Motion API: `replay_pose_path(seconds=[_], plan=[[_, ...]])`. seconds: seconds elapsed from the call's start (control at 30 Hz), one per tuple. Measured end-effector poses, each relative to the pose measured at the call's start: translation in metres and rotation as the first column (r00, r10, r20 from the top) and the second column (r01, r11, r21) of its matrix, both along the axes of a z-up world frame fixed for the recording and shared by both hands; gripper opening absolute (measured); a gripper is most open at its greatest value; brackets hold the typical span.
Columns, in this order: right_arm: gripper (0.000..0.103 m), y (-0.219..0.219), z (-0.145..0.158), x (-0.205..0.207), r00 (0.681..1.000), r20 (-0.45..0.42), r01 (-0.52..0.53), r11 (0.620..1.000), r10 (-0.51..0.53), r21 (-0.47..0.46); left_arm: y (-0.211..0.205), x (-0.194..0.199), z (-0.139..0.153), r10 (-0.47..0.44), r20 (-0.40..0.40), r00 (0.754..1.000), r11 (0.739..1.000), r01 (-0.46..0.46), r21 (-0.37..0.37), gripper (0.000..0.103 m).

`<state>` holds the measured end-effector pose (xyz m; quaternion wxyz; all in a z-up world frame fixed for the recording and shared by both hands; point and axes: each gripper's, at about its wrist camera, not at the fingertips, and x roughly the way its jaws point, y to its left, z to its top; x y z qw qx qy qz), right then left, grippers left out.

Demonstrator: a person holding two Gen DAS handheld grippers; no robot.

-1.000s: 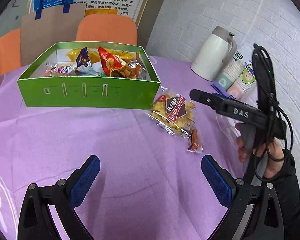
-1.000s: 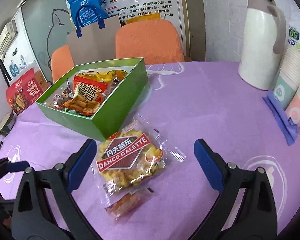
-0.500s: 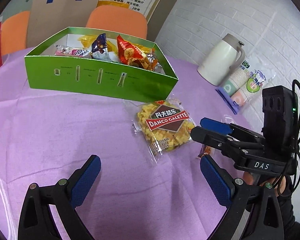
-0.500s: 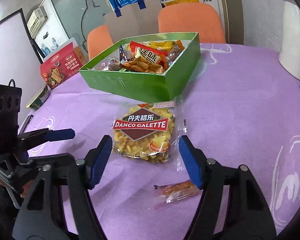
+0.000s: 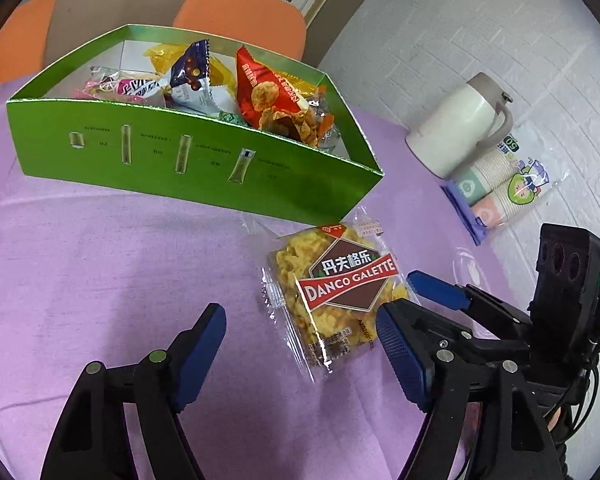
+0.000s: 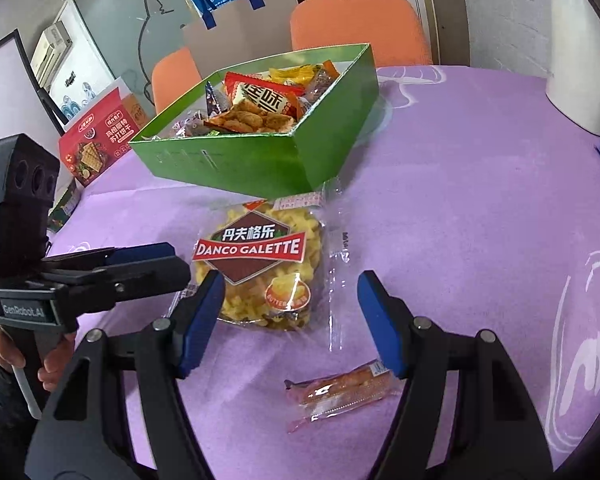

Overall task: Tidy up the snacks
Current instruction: 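Move the left tool to the clear Danco Galette bag and grasp it, then carry the Danco Galette bag into the green box and open the left tool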

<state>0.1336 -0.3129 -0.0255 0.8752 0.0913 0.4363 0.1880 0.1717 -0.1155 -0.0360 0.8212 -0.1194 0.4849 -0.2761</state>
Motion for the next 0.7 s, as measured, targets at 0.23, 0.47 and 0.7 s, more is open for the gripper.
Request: replay_pose_path(seconds=[0.23, 0.47, 0.7], plan=[[0.046, 0.003, -0.009, 0.003, 0.999, -0.041, -0.021, 0.998, 0.023, 0.056, -0.014, 0.0, -0.007, -0.025, -0.002, 1.0, 0.999, 0.025, 0.033, 0.051], [0.028, 0.015, 0.003, -0.016, 1.0, -0.011, -0.019, 1.0, 0.019, 0.022, -0.008, -0.018, 0.004, -0.016, 0.031, 0.999, 0.999, 0.015, 0.037, 0.032], [0.028, 0.04, 0.052, -0.036, 0.989, 0.127, -0.076, 0.997, 0.073, 0.019, 0.023, -0.041, 0.058, 0.013, 0.154, 0.988, 1.0, -0.014, 0.005, 0.032]])
